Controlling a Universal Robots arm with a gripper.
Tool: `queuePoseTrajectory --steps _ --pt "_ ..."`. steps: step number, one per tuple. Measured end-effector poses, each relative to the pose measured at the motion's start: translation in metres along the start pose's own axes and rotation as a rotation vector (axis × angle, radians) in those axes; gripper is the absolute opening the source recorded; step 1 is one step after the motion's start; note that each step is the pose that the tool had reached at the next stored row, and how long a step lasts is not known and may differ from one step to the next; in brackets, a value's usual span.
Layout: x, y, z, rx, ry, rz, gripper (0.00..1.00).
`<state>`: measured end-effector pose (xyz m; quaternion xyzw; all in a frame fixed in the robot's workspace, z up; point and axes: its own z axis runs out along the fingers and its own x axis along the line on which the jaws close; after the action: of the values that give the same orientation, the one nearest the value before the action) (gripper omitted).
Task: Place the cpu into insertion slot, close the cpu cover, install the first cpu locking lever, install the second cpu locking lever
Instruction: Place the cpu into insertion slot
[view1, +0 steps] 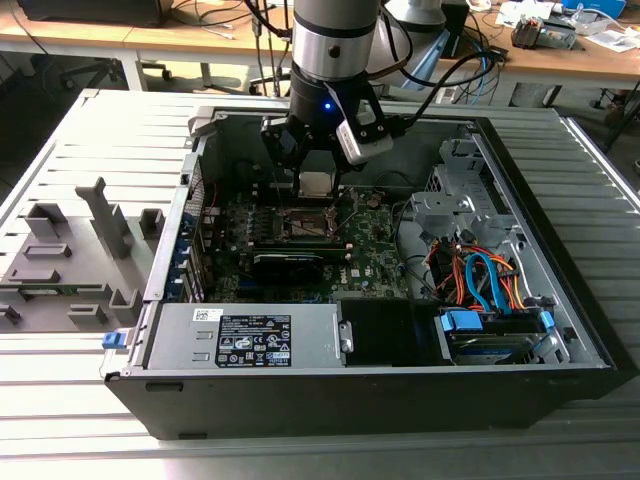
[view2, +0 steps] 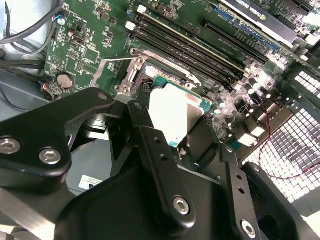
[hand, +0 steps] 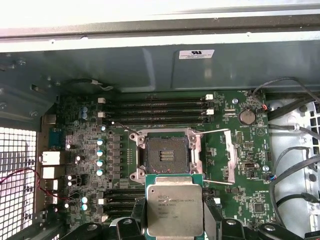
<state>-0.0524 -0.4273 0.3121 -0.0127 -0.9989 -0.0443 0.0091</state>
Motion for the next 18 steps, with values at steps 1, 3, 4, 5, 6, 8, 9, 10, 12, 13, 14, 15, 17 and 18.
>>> queuePoseTrajectory --steps 1,3,4,5,6,8,9,10,12,13,14,15,17,18 --pt "0.0001 0.0 0.0 0.0 0.0 0.0 0.54" --pt "0.0005 -0.0001 0.0004 0.0 0.0 0.0 0.54" --pt "0.0007 -0.0001 0.0008 0.0 -0.0001 0.0 0.54" --pt "0.0009 -0.0001 0.0013 0.0 0.0 0.0 0.54" --pt "0.001 -0.0002 0.0016 0.0 0.0 0.0 0.54" --pt "0.0012 -0.0002 0.0021 0.0 0.0 0.0 0.54" --pt "0.0012 -0.0002 0.0023 0.0 -0.0001 0.0 0.54" --pt "0.0015 -0.0003 0.0028 0.0 -0.0001 0.0 0.54" --pt "0.0027 -0.0003 0.0033 0.0001 0.0 0.0 0.54" --pt "0.0033 -0.0002 0.0035 0.0002 0.0 0.0 0.54" --pt "0.0037 -0.0001 0.0036 0.0002 -0.0002 0.0 0.54" --pt "0.0046 0.0002 0.0039 0.0002 -0.0002 0.0 0.54" --pt "0.0051 0.0006 0.0041 0.0004 0.0 0.0 0.54" --pt "0.0051 0.0007 0.0042 0.0005 0.0 0.0 0.54"
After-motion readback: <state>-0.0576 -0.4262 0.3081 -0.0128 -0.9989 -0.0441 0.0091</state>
